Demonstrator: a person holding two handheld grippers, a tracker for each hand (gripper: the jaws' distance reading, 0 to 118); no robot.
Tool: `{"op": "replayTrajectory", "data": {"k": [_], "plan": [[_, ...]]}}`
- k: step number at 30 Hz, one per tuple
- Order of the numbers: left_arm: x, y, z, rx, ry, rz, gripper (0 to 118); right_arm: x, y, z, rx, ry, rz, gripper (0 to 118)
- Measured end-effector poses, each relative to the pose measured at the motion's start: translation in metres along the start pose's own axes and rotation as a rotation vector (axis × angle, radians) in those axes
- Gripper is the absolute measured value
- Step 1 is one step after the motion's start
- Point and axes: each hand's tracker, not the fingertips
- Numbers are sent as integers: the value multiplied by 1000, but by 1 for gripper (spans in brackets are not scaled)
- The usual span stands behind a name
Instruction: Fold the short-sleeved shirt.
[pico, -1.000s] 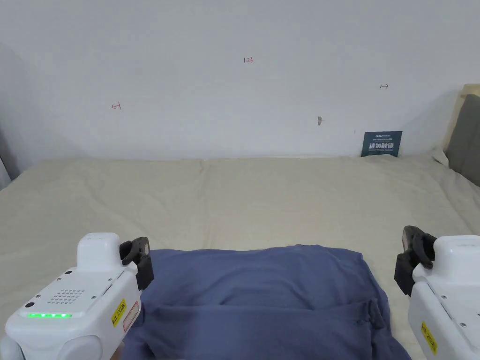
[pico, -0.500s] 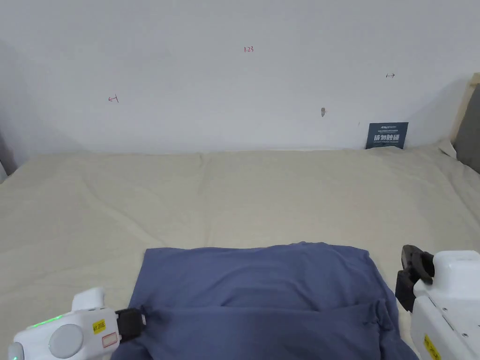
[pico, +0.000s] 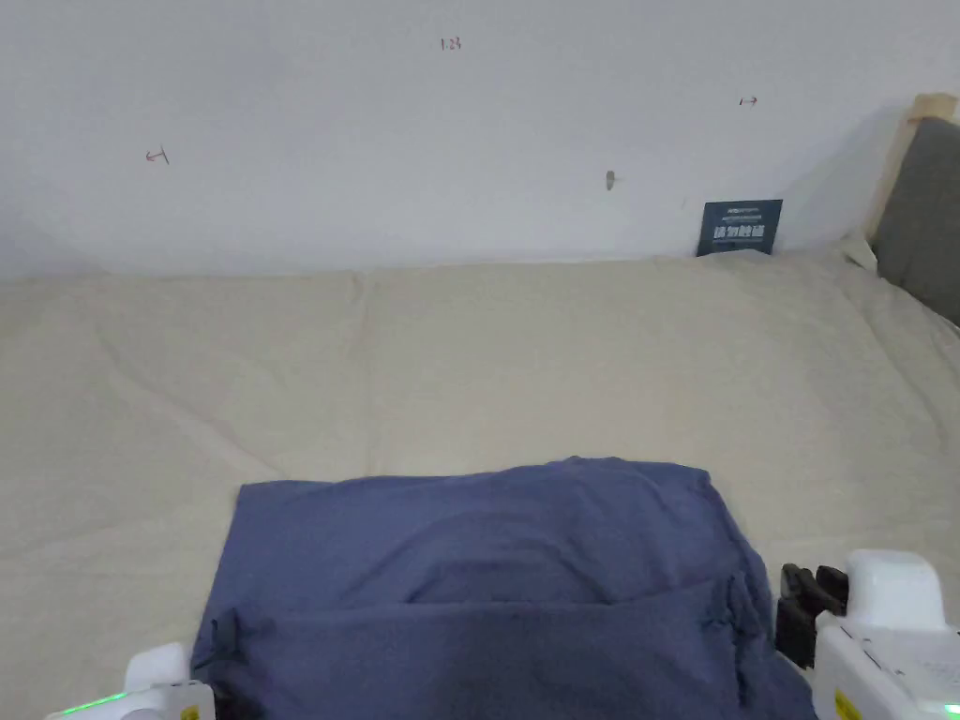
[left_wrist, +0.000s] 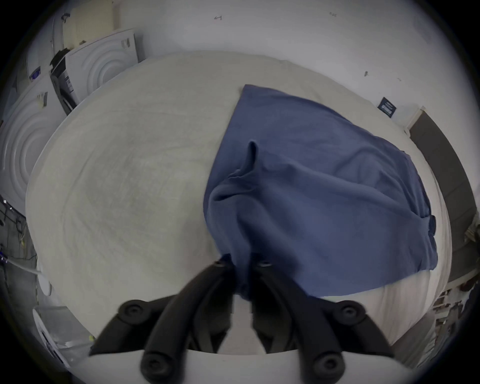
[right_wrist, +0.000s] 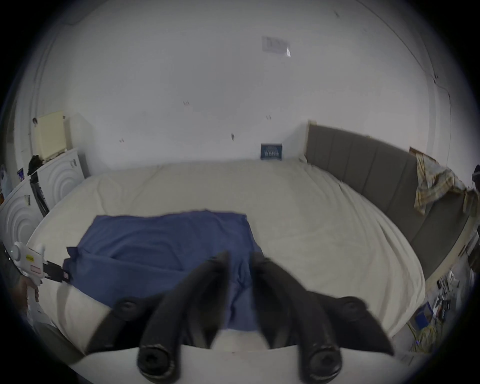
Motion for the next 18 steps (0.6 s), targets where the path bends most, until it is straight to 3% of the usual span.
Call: {"op": "replayTrajectory", "data": {"k": [2, 3, 4, 11, 12, 13, 14, 15, 16, 18], "plan": [[4, 1, 8, 38, 11, -14, 9, 8, -10, -23, -101, -23, -16, 70], [6, 1, 15, 79, 10, -39, 9, 12, -18, -35, -140, -21, -22, 86], [7, 3, 22, 107, 8, -57, 9, 14, -25, -49, -190, -28, -22, 91], [8, 13, 46, 120, -23, -76, 9, 18, -71, -120, -462, -53, -39, 91], [6, 14, 43, 119, -23, -74, 9, 19, -75, -124, -481, -35, -42, 87], [4, 14, 43, 116, -28, -68, 9, 18, -78, -126, -481, -32, -38, 58], [3, 13, 43, 112, -31, -64, 9, 18, -79, -122, -481, -36, -41, 17], [1, 11, 43, 108, -31, -61, 9, 20, -80, -119, -482, -21, -55, 3], [0, 10, 43, 106, -30, -58, 9, 21, -80, -114, -445, -3, -89, 3], [-4, 7, 45, 101, -34, -43, 9, 24, -74, -99, -434, -6, -70, 3]]}}
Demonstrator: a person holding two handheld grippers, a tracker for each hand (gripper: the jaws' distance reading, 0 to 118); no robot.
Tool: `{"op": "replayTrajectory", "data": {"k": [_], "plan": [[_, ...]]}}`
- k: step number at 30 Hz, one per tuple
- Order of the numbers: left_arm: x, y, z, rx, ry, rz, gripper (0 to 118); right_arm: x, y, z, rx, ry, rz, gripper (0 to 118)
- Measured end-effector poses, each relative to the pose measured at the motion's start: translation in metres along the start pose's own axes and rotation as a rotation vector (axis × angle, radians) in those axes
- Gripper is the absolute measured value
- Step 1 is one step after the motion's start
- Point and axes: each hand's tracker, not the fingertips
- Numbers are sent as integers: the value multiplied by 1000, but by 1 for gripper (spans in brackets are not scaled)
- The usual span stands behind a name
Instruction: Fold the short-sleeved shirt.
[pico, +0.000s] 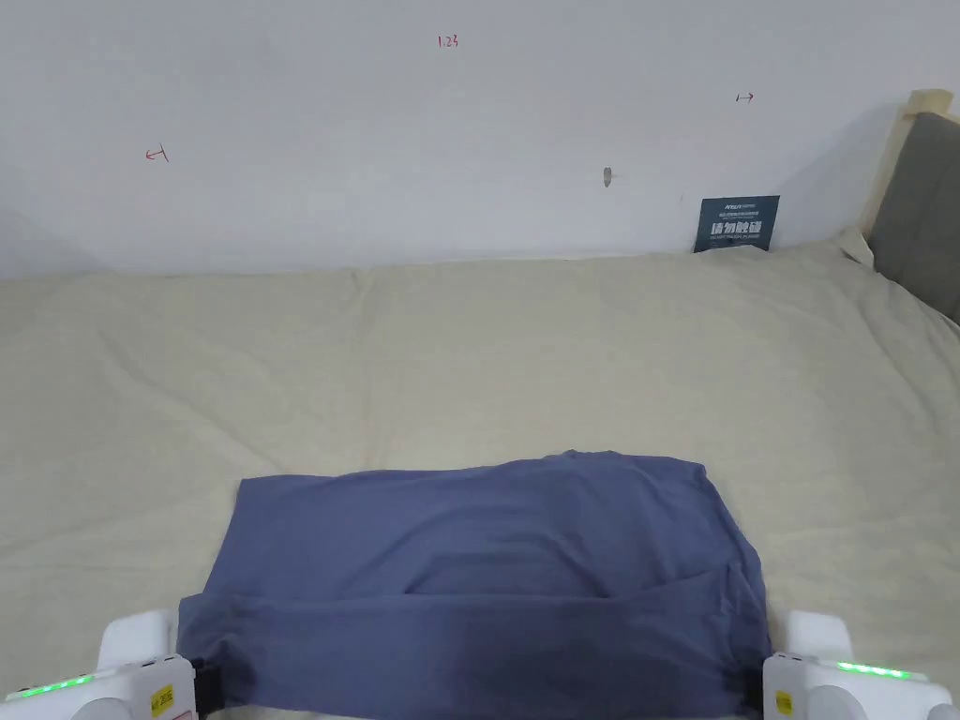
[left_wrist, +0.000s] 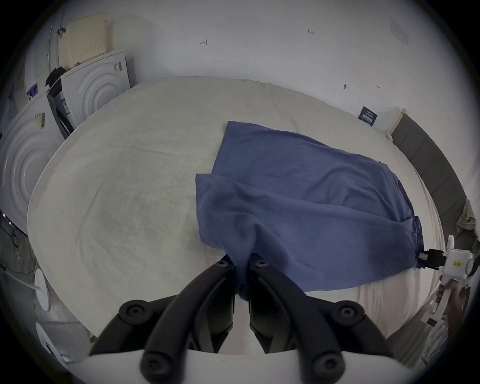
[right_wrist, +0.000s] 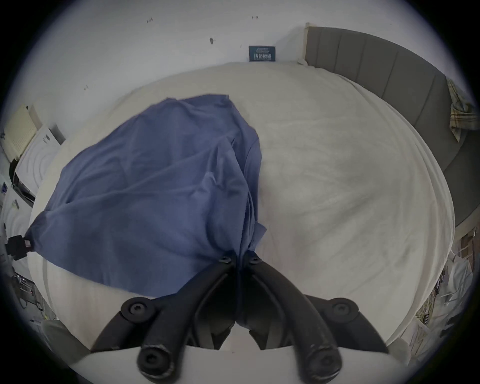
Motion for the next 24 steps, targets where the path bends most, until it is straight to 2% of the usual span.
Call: {"op": "replayTrajectory", "data": {"k": [5, 10, 14, 18, 20, 21, 22, 23, 24], "plan": [[-12, -15, 20, -4, -32, 65, 9, 14, -9, 50, 74, 28, 14, 3], [-28, -47, 45, -43, -32, 57, 9, 25, -34, 83, 54, 34, 26, 3], [-41, -79, 51, -104, -34, 78, 9, 25, -66, 81, -20, 28, 51, 3], [-46, -104, 29, -175, -23, 100, 9, 23, -92, 50, -104, -10, 60, 3], [-48, -107, 20, -219, -36, 143, 11, 23, -95, 47, -106, -11, 38, 10], [-48, -106, 23, -196, -33, 149, 17, 21, -92, 54, -75, -40, 23, 20], [-47, -102, 29, -184, -37, 170, 39, 20, -89, 60, -71, -53, 28, 41], [-46, -98, 33, -183, -35, 187, 70, 21, -84, 66, -65, -49, 27, 60], [-44, -94, 38, -174, -37, 202, 91, 19, -76, 77, -36, -37, 17, 76]]}}
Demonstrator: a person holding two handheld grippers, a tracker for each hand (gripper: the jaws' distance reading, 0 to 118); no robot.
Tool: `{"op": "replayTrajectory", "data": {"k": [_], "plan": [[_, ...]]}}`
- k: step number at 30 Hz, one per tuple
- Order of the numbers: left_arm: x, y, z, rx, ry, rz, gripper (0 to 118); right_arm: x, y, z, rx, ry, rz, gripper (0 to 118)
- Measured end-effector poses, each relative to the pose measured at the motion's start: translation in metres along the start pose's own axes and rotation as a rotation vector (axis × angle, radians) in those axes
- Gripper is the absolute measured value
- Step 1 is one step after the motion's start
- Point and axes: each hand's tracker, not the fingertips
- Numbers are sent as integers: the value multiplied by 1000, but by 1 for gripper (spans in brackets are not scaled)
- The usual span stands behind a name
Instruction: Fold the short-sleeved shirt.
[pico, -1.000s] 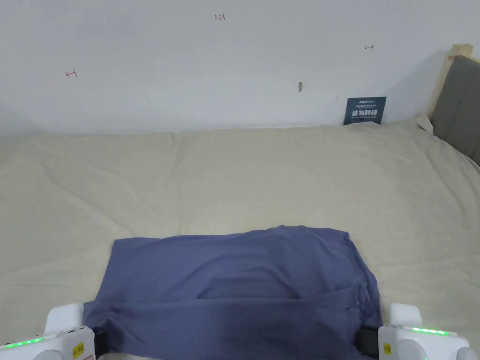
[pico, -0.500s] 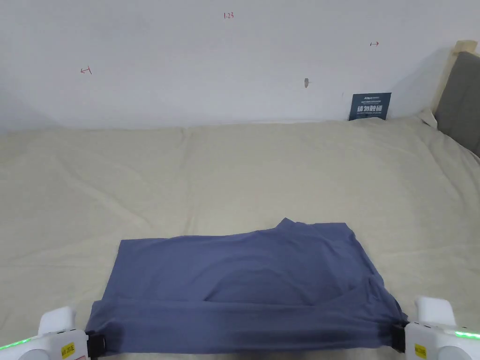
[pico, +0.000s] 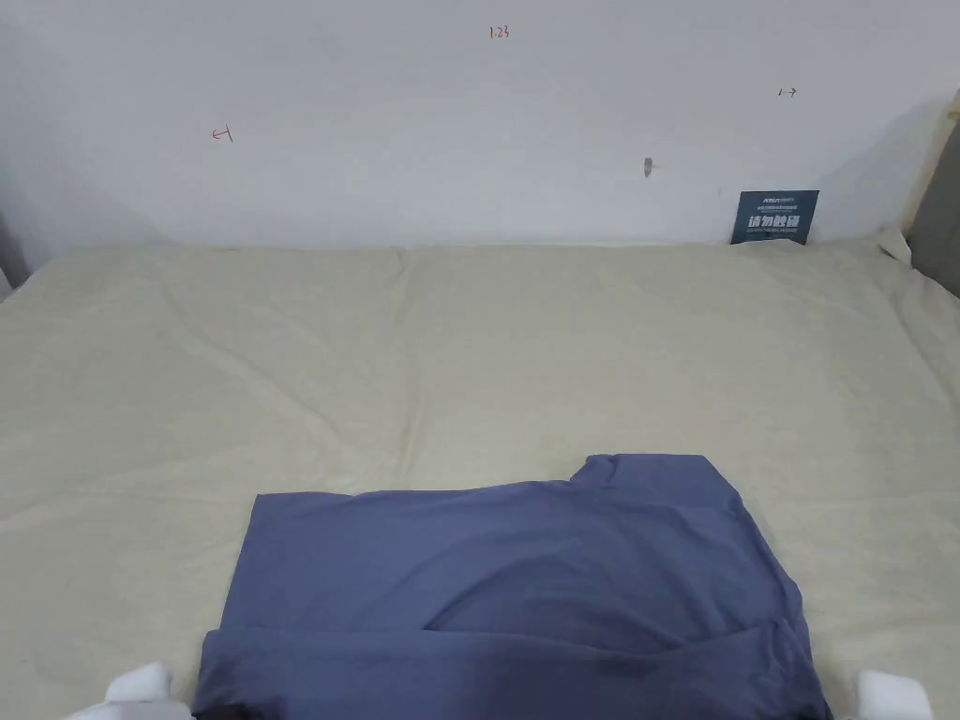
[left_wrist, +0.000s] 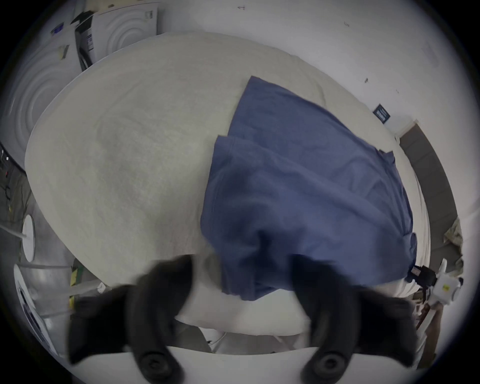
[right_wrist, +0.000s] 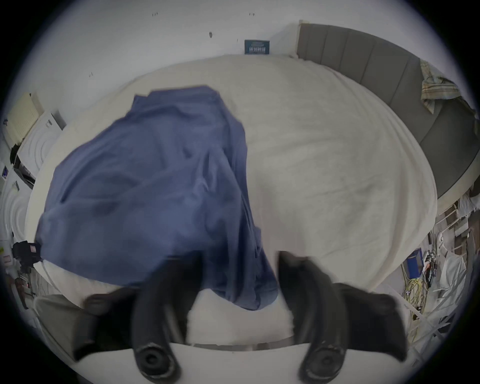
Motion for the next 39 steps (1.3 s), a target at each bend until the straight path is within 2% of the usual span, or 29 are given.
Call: {"op": "replayTrajectory", "data": {"k": [1, 6, 10, 14, 15, 16, 17, 18, 19, 20, 21, 22, 29, 32, 35, 39], "plan": [[4, 3, 10, 58, -22, 5, 97, -1, 8, 13, 54, 11, -16, 86], [48, 26, 83, 348, -74, -95, 97, -16, 53, 89, 370, 80, -1, 86], [90, 37, 134, 621, -49, -204, 97, -37, 77, 144, 634, 111, 36, 86], [121, 36, 155, 838, -21, -274, 97, -61, 82, 174, 783, 126, 63, 84], [128, 35, 157, 876, -7, -284, 96, -67, 81, 178, 829, 110, 67, 78], [135, 33, 158, 903, 6, -295, 93, -72, 81, 178, 860, 93, 82, 63], [139, 31, 159, 925, 5, -298, 93, -76, 79, 180, 875, 87, 99, 63], [141, 29, 159, 958, -13, -292, 90, -80, 79, 180, 893, 69, 117, 54], [142, 28, 161, 970, -66, -291, 75, -84, 79, 180, 895, 62, 120, 19], [143, 27, 161, 952, -99, -289, 45, -85, 79, 179, 894, 63, 114, 0], [146, 29, 158, 928, -99, -273, 7, -87, 79, 178, 905, 78, 111, 0], [148, 31, 158, 967, -103, -262, 0, -89, 80, 179, 898, 112, 113, 0], [144, 59, 128, 758, -93, -273, 0, -91, 91, 162, 854, 113, 106, 0], [135, 90, 96, 557, -89, -264, 0, -89, 99, 148, 826, 112, 105, 0], [123, 121, 55, 474, -71, -281, 0, -89, 109, 130, 793, 101, 112, 0], [108, 167, -2, 319, -17, -239, 0, -88, 122, 105, 751, 85, 107, 0]]}}
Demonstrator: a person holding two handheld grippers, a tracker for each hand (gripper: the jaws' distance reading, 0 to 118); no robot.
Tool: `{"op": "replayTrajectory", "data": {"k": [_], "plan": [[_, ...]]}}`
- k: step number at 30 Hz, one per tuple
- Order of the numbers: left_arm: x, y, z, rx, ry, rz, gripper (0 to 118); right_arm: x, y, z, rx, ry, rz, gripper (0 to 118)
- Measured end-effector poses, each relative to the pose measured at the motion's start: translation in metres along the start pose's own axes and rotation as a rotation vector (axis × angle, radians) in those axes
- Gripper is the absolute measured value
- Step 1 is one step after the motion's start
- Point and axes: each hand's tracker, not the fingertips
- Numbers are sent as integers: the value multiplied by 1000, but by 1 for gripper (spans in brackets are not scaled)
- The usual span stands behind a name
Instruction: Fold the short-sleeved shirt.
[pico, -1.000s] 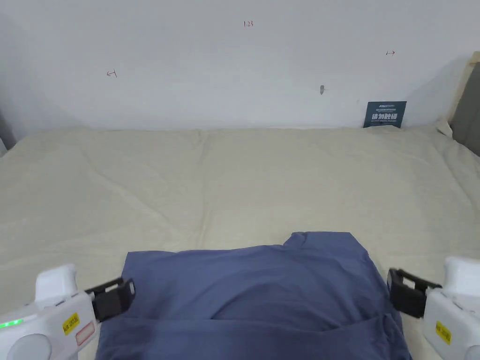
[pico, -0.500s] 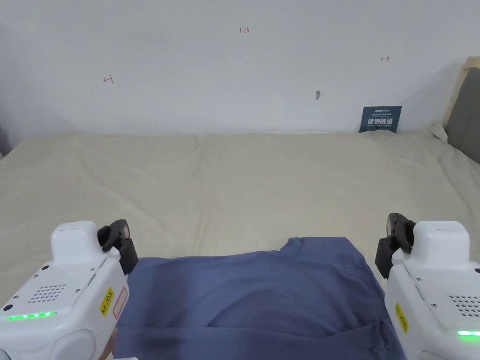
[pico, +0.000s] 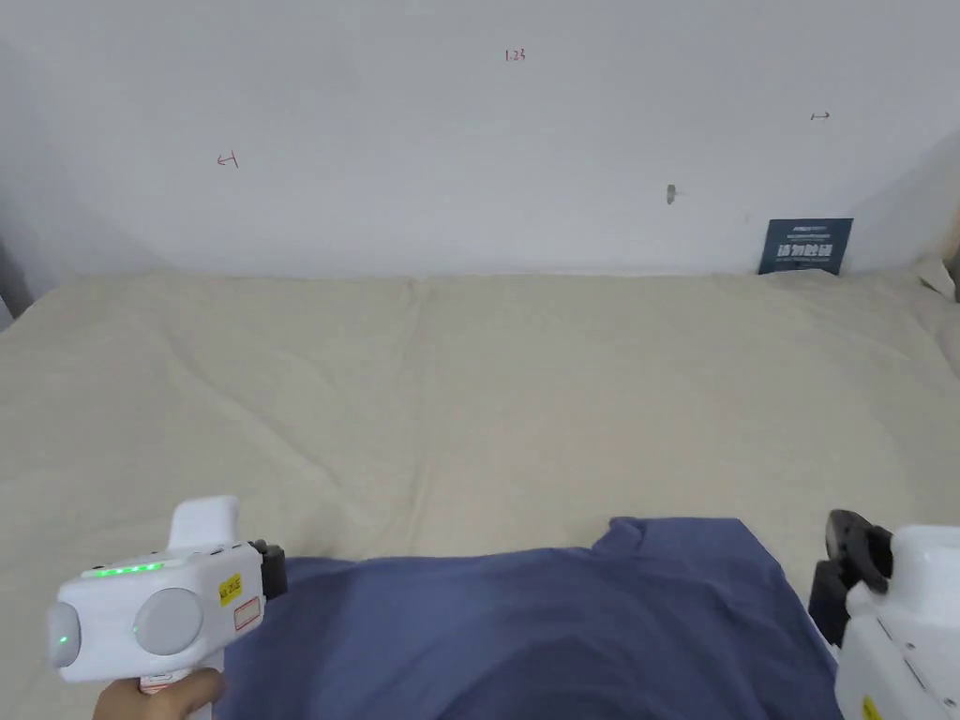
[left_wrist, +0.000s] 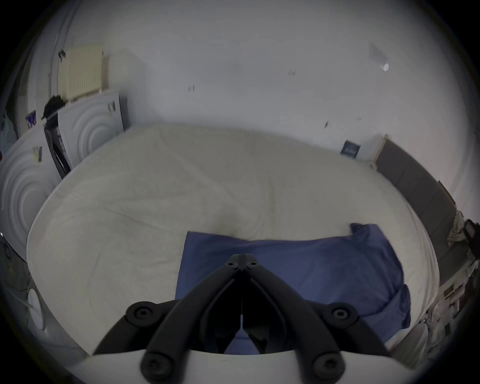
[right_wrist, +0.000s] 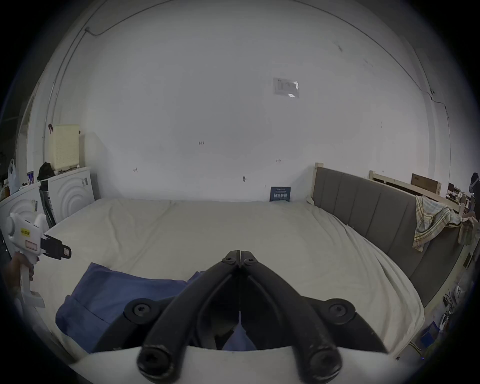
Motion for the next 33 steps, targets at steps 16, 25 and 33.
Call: {"op": "replayTrajectory", "data": {"k": [16, 25, 33], "plan": [[-43, 22, -169, -312, 158, 8, 69, 21, -42, -96, -200, -80, -28, 0], [-14, 20, -125, -120, 74, -44, 3, 45, -39, -197, -403, -28, -42, 79], [-4, 26, -75, -27, 22, -102, 3, 53, -83, -307, -653, -67, 32, 90]]}}
